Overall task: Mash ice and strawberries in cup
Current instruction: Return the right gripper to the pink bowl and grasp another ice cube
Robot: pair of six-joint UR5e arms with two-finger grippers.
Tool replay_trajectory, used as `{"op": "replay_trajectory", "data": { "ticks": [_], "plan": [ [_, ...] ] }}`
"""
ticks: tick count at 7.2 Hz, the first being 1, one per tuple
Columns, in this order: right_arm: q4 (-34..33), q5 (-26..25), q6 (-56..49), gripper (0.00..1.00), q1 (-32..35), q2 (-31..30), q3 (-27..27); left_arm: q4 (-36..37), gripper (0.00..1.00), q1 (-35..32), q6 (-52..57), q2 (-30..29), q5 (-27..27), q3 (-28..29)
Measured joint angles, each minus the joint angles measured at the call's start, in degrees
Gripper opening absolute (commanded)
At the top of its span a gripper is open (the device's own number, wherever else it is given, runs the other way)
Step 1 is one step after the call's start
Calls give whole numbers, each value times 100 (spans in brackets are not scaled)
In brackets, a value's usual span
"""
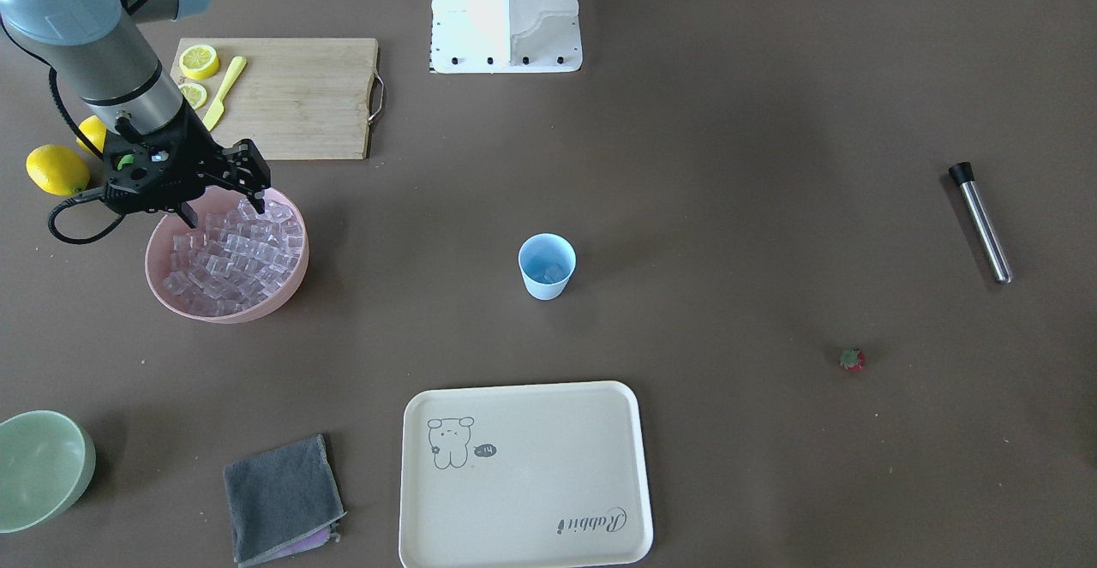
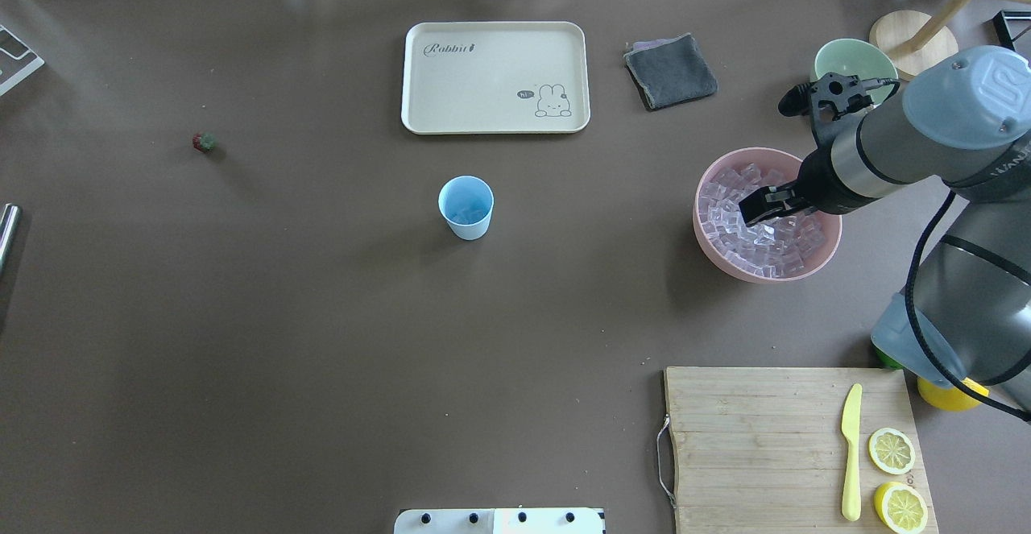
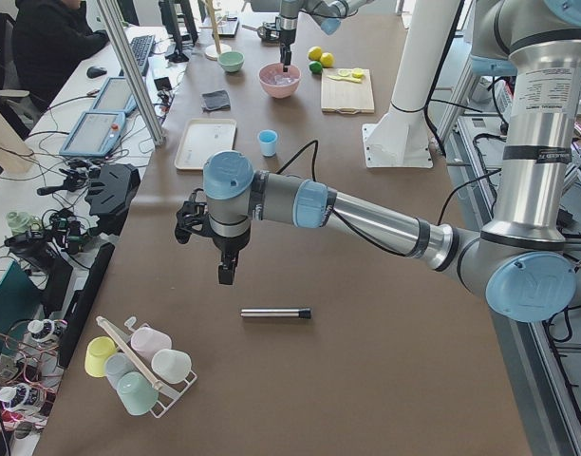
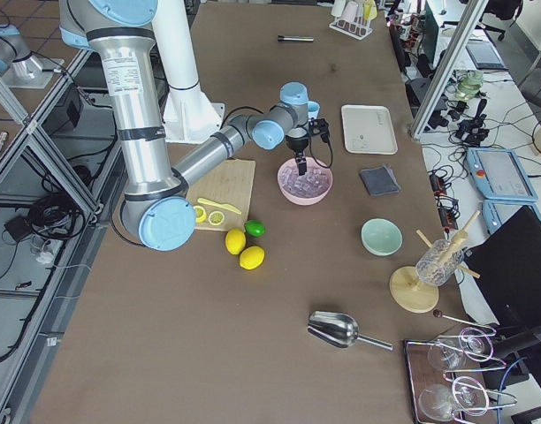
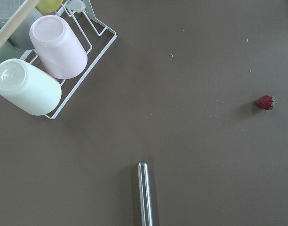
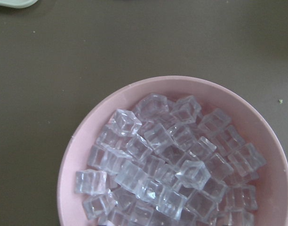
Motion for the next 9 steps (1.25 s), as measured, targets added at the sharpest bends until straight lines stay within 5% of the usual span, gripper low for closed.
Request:
{"op": "replay_trajectory", "data": {
  "ticks": [6, 9],
  "plan": [
    [-10, -467, 25, 74, -83, 495, -834, -9, 99, 11, -9, -14, 0, -25],
    [-67, -634, 42, 60, -99, 455, -869, -15, 99, 9, -14, -15, 0, -39]
  ]
}}
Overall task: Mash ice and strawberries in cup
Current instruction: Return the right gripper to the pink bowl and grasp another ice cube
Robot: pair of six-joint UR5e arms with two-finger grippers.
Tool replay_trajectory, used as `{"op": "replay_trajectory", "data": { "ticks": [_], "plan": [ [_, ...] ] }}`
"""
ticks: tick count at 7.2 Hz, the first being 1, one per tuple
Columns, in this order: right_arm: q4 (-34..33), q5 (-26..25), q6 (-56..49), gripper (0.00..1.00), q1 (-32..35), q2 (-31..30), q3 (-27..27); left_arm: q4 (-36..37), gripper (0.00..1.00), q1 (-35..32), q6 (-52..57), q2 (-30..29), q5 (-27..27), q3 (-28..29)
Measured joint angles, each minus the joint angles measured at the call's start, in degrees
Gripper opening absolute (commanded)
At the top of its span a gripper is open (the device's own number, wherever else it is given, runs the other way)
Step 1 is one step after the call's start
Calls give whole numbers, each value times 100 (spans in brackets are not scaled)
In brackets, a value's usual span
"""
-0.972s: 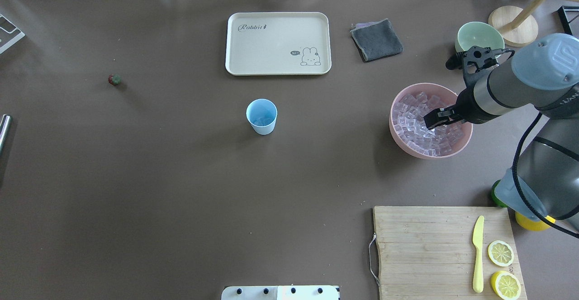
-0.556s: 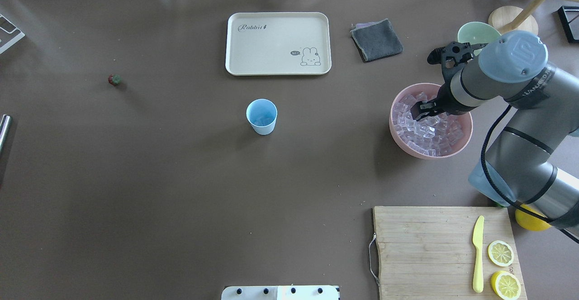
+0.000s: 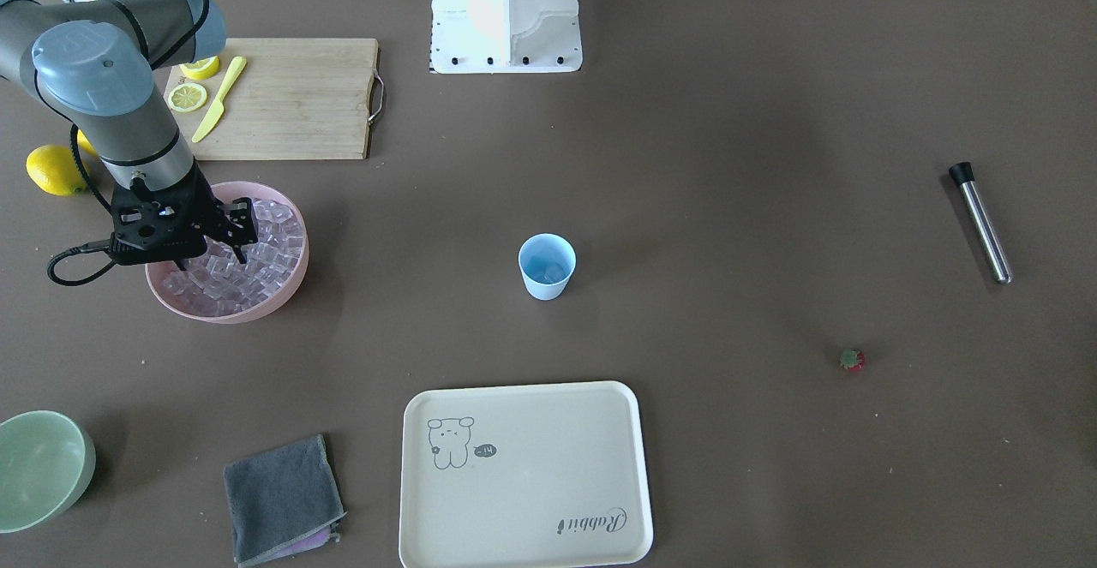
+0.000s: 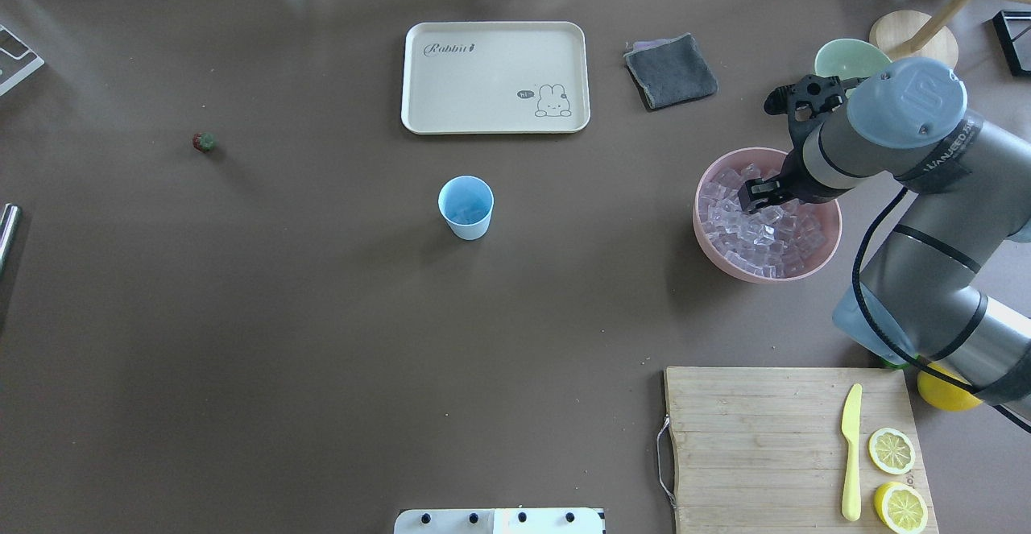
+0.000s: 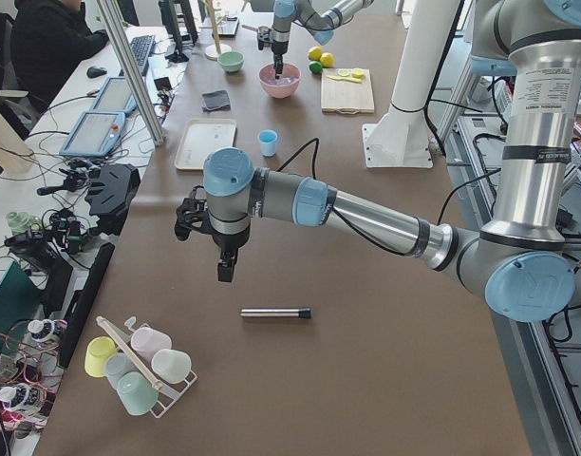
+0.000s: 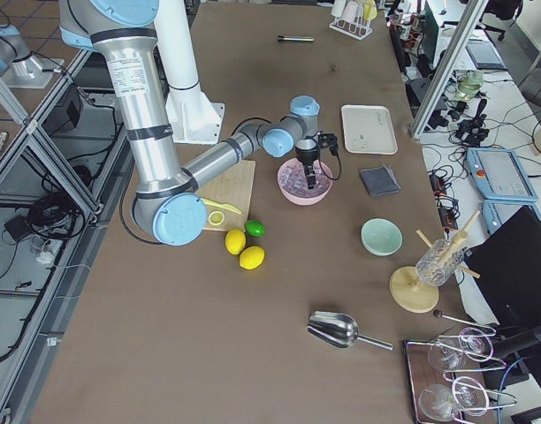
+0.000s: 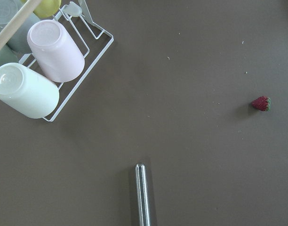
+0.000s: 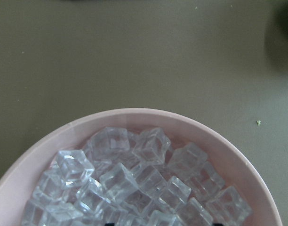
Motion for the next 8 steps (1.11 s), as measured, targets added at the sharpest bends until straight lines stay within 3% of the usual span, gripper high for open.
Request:
{"op": "replay_trajectory", "data": {
  "ticks": [5, 8],
  "plan": [
    [-9, -223, 25, 61, -130, -63, -3, -28, 99, -2, 6, 6, 0, 18],
    [-15, -400, 33, 37, -297, -89, -28, -29, 98, 5, 1, 1, 0, 13]
  ]
}}
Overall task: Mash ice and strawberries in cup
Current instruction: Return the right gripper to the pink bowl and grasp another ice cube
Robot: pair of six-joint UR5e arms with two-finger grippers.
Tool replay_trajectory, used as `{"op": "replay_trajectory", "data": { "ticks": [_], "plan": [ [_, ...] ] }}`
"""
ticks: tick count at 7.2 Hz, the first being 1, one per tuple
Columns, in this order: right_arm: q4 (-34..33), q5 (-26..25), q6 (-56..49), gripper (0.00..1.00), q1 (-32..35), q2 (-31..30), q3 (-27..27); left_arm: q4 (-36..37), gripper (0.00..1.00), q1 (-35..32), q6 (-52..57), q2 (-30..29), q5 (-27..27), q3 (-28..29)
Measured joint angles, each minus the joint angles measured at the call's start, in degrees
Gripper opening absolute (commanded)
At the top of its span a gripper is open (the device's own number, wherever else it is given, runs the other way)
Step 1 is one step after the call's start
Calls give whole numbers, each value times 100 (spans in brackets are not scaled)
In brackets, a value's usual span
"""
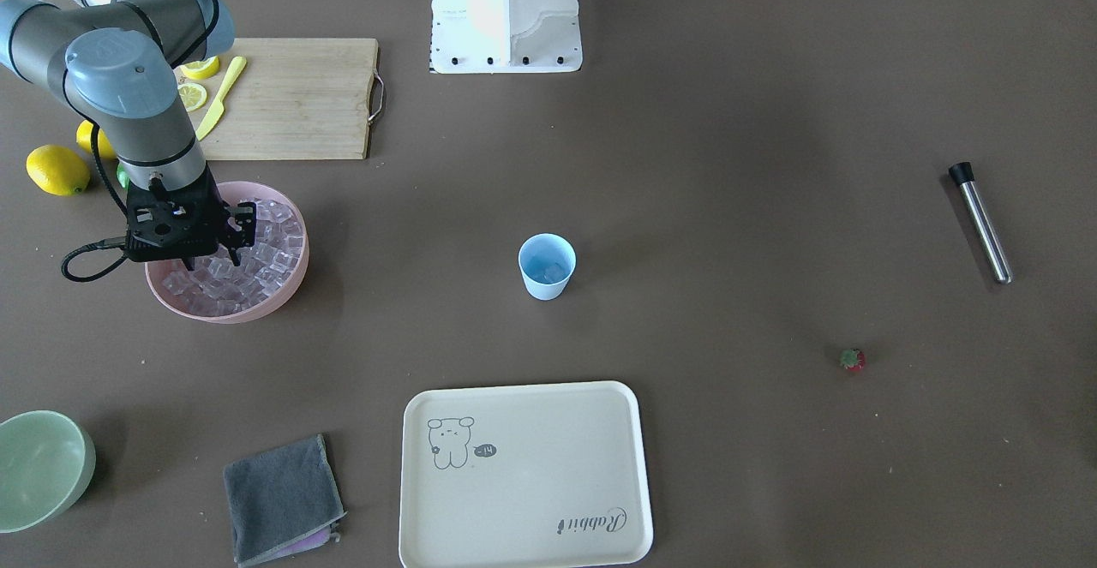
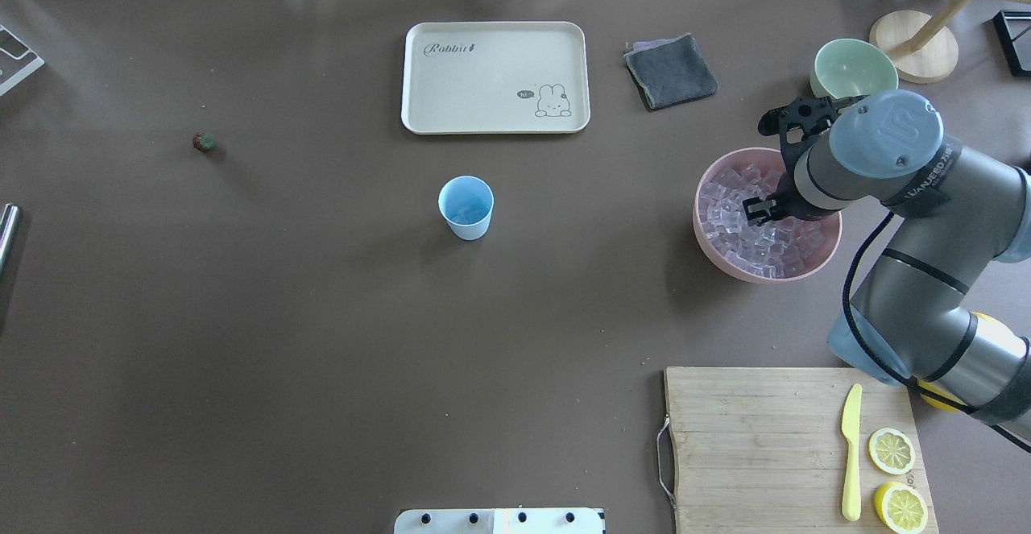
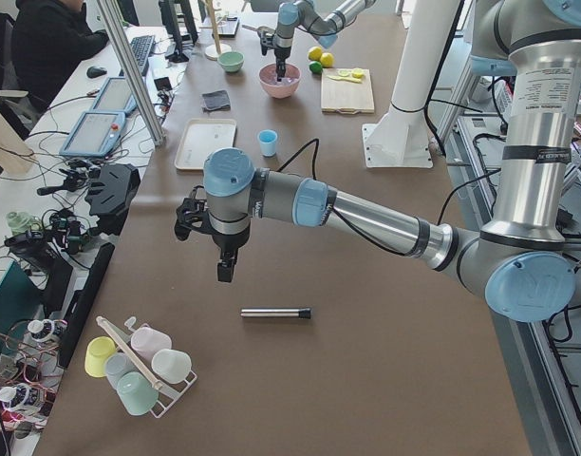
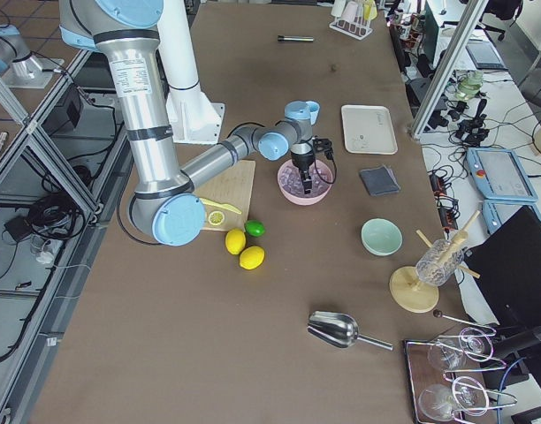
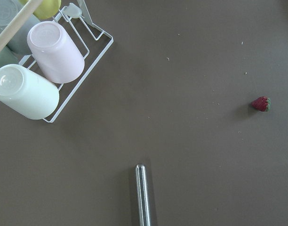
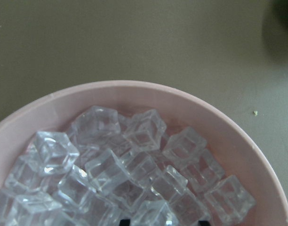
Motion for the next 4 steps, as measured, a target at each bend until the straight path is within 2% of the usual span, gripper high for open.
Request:
{"op": "replay_trajectory", "data": {
  "ticks": [2, 4],
  "plan": [
    [-3, 0, -7, 31, -40, 30, 4, 0, 98, 1, 2, -2, 0, 9],
    [-3, 66, -55, 31, -10, 68, 43, 0, 99, 1, 7, 2, 0, 17]
  ]
}}
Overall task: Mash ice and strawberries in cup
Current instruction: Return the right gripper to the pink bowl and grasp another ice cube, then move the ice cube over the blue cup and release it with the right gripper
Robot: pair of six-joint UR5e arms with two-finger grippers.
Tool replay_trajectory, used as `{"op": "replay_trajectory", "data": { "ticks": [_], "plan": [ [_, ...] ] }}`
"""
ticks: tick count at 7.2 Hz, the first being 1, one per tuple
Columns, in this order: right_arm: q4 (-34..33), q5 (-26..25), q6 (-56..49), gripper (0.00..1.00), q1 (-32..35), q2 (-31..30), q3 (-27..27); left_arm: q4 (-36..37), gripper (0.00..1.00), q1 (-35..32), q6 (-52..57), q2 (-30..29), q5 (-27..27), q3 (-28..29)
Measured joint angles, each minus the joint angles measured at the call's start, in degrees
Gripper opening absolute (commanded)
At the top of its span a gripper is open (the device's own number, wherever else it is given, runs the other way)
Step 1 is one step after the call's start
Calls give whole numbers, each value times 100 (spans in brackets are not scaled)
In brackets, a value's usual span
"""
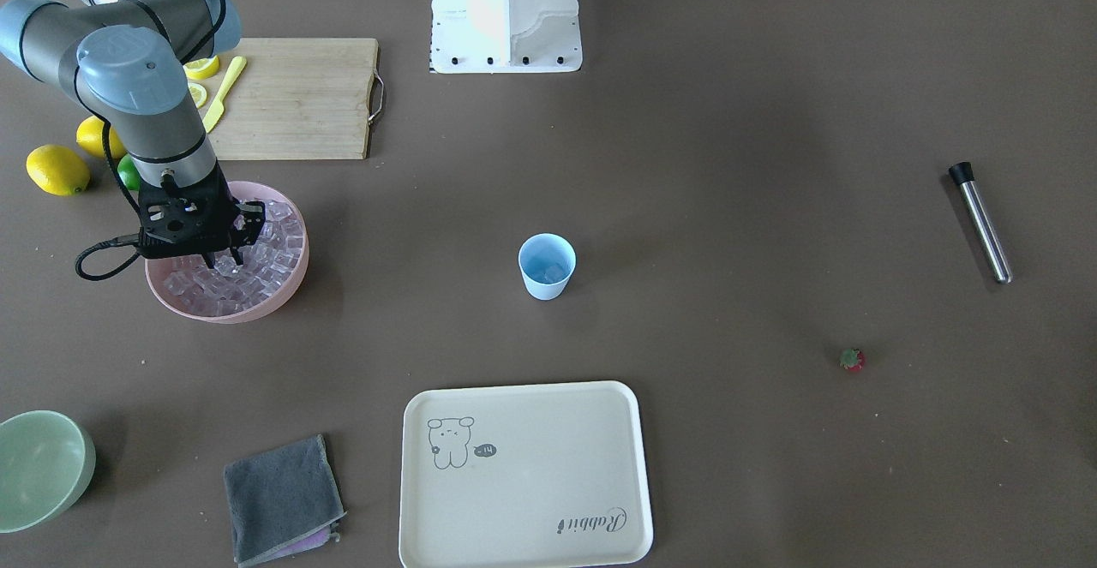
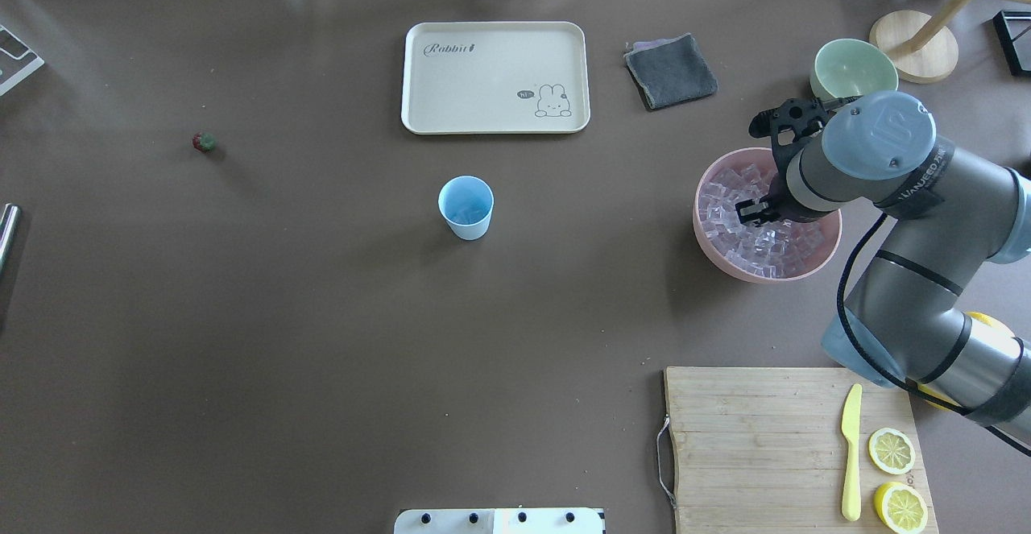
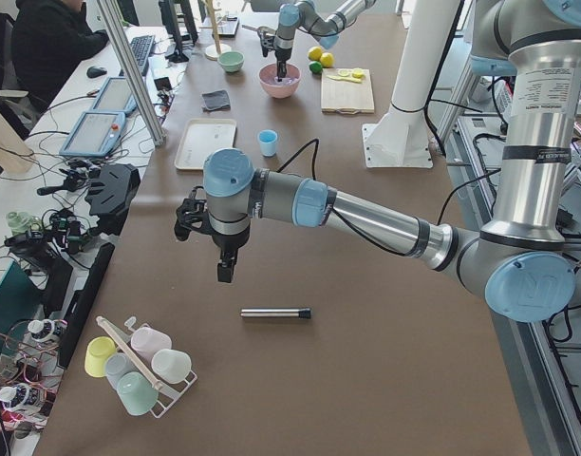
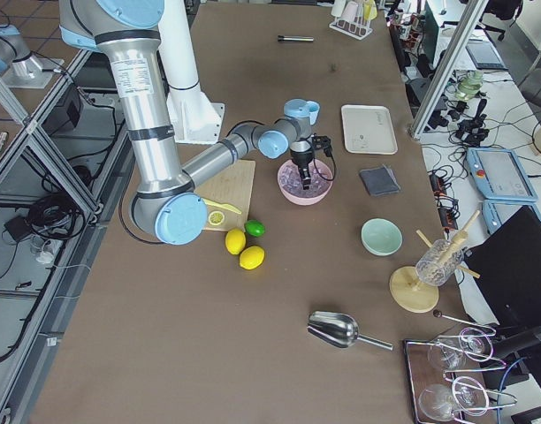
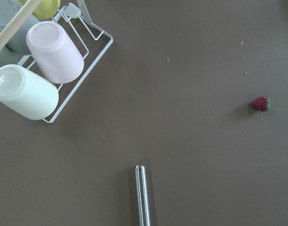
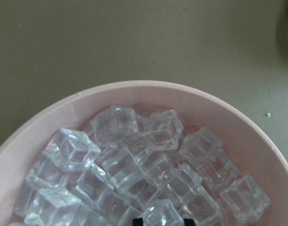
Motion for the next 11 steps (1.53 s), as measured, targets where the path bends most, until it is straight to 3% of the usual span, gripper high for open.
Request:
{"op": "replay_trajectory", "data": {
  "ticks": [4, 7, 9, 11],
  "plan": [
    [-203, 656, -30, 31, 440, 145, 227, 0, 99, -2, 4, 4, 0, 6],
    [-470, 859, 43, 31, 551, 553, 304, 0, 99, 0, -2, 1, 0, 5],
    [-758, 891, 980, 31, 275, 1563, 71, 0, 98, 0, -7, -2, 0, -1],
    [-847, 710, 2008, 31, -148, 2714, -528, 0, 99, 0, -8, -12, 0, 8]
  ]
}}
